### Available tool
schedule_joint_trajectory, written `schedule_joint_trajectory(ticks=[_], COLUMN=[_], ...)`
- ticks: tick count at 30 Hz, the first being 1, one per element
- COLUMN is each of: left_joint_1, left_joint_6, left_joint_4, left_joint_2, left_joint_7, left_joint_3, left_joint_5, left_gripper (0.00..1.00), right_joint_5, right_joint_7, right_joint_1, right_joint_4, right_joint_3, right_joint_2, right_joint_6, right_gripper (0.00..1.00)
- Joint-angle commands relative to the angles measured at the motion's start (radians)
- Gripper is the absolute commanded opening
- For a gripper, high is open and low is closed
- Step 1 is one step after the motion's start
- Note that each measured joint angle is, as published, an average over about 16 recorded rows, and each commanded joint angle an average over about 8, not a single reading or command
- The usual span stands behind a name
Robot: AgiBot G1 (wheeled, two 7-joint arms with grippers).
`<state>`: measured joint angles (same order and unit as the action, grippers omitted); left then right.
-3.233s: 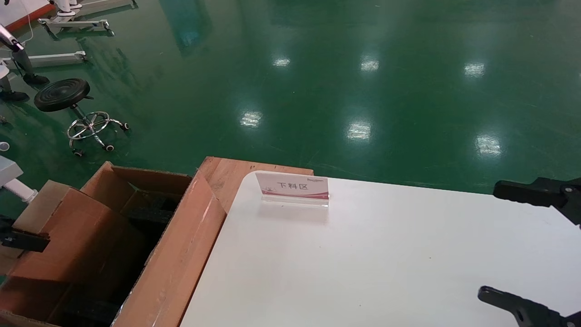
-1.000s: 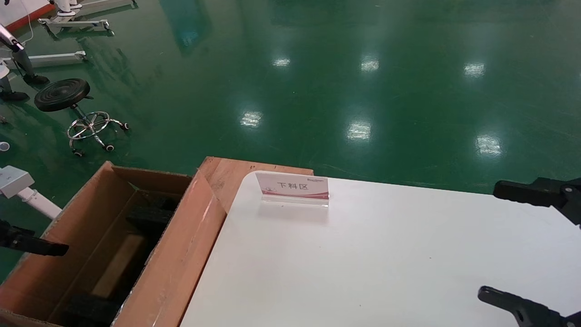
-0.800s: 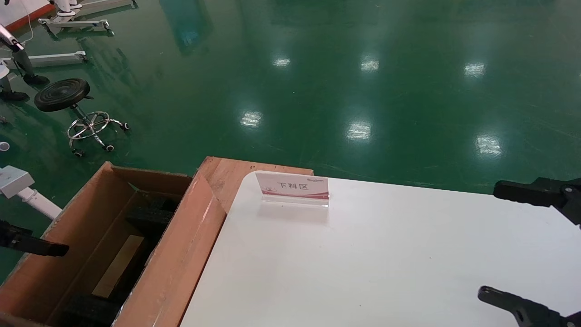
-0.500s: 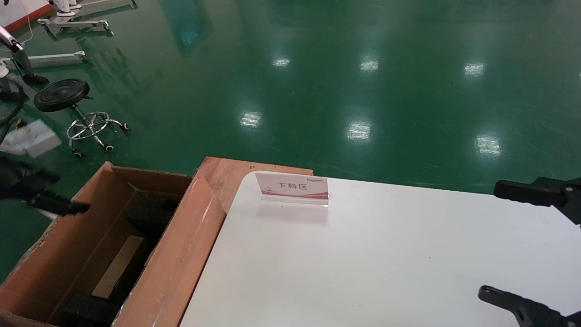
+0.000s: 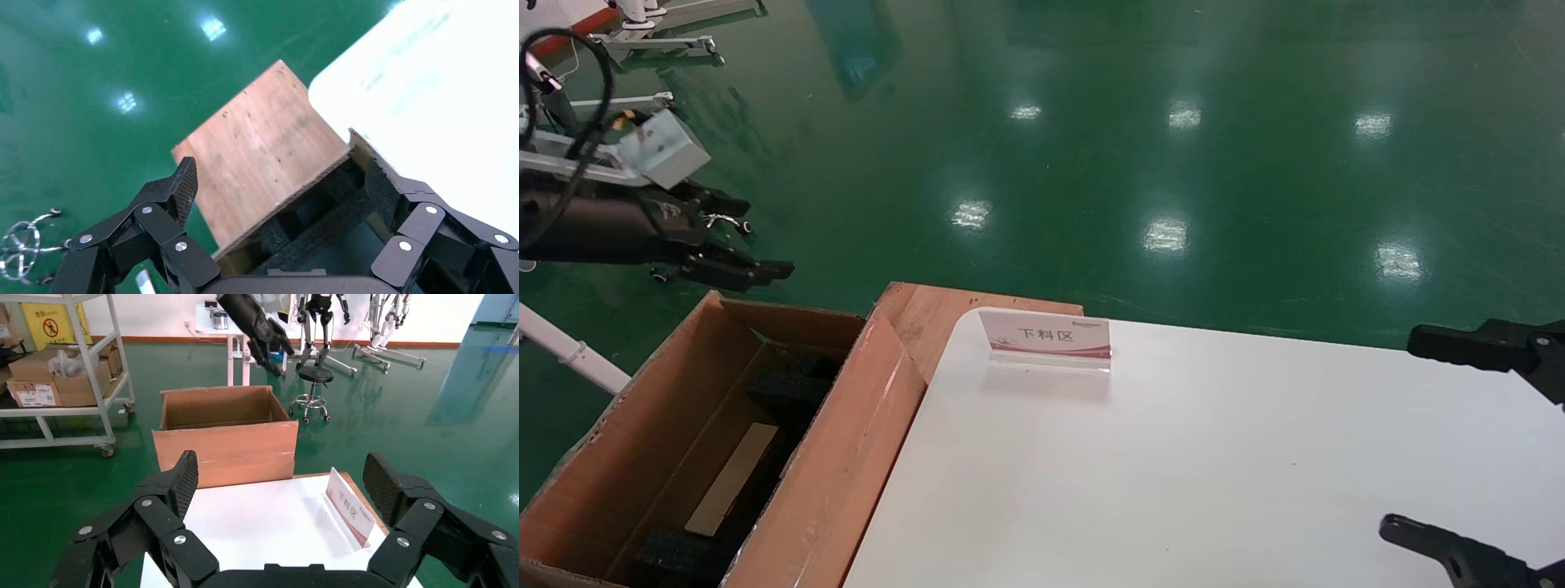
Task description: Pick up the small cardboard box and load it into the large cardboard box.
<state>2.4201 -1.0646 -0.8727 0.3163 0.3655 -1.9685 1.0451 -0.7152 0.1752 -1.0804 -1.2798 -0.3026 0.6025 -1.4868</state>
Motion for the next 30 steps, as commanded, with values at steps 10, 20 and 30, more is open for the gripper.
schedule_joint_trajectory(ticks=[10,20,30], left_joint_1=[-0.127,-0.345,-0.564], left_joint_6=[-0.009,-0.085,-0.16], left_joint_4=[-0.018,-0.089,-0.159], left_joint_2=[0.043,0.088,0.133], left_joint_7=[-0.045,-0.069,-0.093], left_joint_3=[0.125,0.405,0.685], left_joint_5=[-0.07,-0.114,-0.158], left_gripper=[1.0,1.0,1.0], right_joint_5=[0.0,-0.002,-0.004], right_joint_7=[0.0,0.001,0.003], right_joint_1=[0.0,0.001,0.002], right_joint_4=[0.001,0.0,-0.001], right_joint_3=[0.0,0.002,0.006], right_joint_2=[0.0,0.0,0.002], right_joint_6=[0.0,0.0,-0.002], right_gripper=[1.0,1.0,1.0])
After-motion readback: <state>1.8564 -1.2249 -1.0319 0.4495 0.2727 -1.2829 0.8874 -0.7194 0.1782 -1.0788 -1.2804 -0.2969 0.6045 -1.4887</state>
